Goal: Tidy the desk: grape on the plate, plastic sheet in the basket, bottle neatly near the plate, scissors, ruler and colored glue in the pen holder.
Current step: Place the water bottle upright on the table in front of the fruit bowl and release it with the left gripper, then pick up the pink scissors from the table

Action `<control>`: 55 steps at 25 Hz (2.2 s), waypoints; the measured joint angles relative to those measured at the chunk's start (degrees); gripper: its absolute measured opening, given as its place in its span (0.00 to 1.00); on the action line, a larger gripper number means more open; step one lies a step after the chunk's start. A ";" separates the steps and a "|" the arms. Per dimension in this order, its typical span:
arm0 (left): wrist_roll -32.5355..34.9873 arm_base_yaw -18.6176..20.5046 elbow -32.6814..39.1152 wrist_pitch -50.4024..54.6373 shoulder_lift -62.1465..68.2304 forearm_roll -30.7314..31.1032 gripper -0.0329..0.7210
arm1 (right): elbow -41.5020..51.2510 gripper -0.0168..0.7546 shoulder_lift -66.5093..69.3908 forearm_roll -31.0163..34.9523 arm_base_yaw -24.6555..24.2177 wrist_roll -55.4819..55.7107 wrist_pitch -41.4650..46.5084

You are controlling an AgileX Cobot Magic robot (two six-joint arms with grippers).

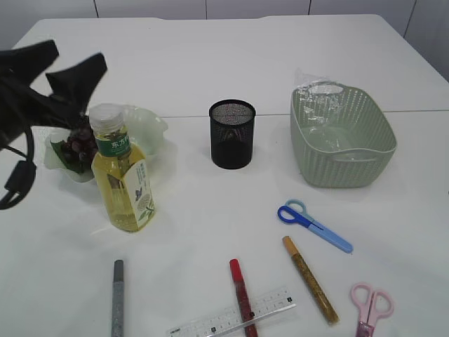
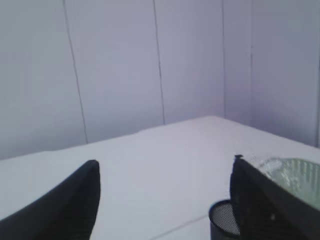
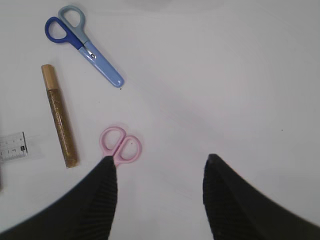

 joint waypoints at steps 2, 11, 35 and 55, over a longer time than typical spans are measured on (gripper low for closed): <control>0.00 1.14 0.13 -0.01 -2.60 -1.41 0.82 | 0.00 0.55 0.00 0.00 0.00 0.00 0.00; -5.29 12.12 0.21 10.08 -11.74 -2.16 0.82 | 0.00 0.55 0.00 0.00 0.00 0.00 0.00; 3.70 16.56 -15.10 117.72 -22.02 -20.91 0.72 | 0.49 0.51 0.00 9.98 0.00 8.74 7.96; 5.15 16.46 -15.20 117.77 -22.02 -23.08 0.62 | 7.42 0.51 7.59 7.03 14.70 32.86 -5.07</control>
